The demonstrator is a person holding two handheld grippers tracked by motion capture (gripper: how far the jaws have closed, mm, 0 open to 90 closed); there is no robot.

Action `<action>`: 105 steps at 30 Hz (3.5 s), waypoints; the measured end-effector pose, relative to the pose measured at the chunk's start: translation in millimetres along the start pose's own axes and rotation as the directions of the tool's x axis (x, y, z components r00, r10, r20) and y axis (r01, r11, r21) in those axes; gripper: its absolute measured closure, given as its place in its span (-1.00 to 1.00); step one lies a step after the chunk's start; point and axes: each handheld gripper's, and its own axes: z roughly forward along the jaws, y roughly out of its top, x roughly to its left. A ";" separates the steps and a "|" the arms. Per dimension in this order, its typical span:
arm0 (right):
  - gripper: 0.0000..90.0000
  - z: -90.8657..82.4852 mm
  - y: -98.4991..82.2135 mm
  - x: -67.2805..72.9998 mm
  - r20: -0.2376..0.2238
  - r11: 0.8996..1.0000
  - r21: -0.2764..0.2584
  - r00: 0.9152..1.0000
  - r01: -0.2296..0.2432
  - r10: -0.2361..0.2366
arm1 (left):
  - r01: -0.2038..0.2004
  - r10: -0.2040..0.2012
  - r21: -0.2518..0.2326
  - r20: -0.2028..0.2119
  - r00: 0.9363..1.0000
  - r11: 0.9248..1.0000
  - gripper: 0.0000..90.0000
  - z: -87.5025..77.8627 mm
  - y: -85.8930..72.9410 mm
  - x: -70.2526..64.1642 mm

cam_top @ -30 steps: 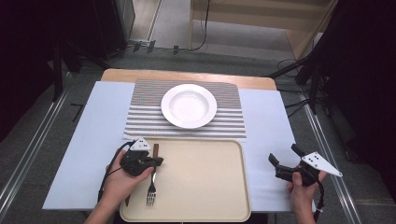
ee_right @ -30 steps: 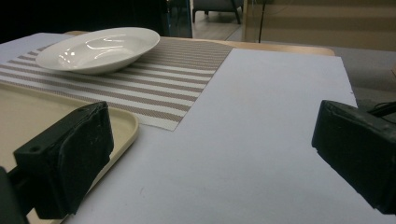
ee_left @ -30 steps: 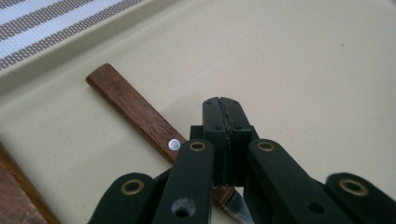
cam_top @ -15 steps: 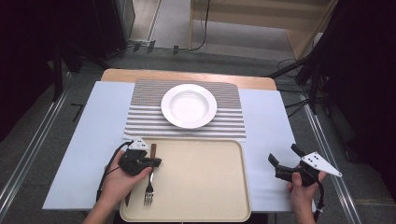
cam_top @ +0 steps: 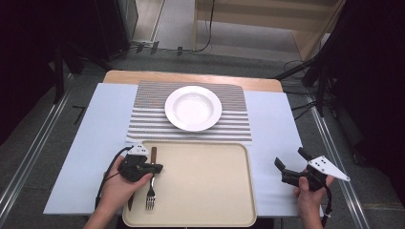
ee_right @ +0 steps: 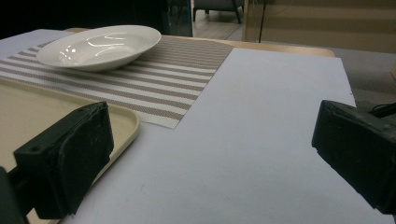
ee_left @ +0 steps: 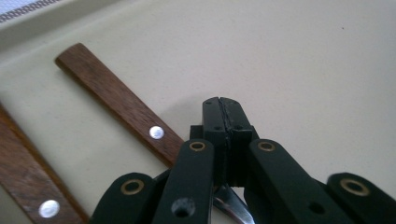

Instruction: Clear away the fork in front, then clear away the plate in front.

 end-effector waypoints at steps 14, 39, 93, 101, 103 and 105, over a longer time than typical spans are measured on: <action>-1.00 -15.4 -1.5 0.4 -0.025 1.000 -0.002 1.000 0.003 -0.003 | 0.031 -0.031 -0.018 0.004 1.000 0.999 0.98 -9.7 -9.3 7.2; -1.00 -11.1 -1.0 5.1 -0.052 1.000 0.006 0.999 0.015 -0.014 | 0.073 -0.084 -0.128 -0.082 0.993 0.989 0.99 0.2 -1.9 25.0; -1.00 -12.4 1.6 6.4 -0.063 1.000 -0.015 0.998 0.020 -0.021 | 0.046 -0.072 -0.409 -0.048 0.996 0.911 -1.00 -25.8 45.6 23.4; -1.00 -15.1 1.7 6.4 -0.065 0.999 -0.020 0.997 0.027 -0.028 | 0.071 -0.070 -0.406 0.019 0.997 0.911 -1.00 -20.0 58.9 28.9; -1.00 -15.3 1.6 6.2 -0.068 0.999 -0.021 0.997 0.028 -0.029 | 0.075 -0.075 -0.404 0.015 0.997 0.912 -1.00 -18.9 61.8 30.5; -1.00 -15.3 1.7 6.3 -0.071 0.999 -0.021 0.997 0.026 -0.027 | 0.076 -0.082 -0.400 0.003 0.997 0.913 -1.00 -18.0 65.9 32.5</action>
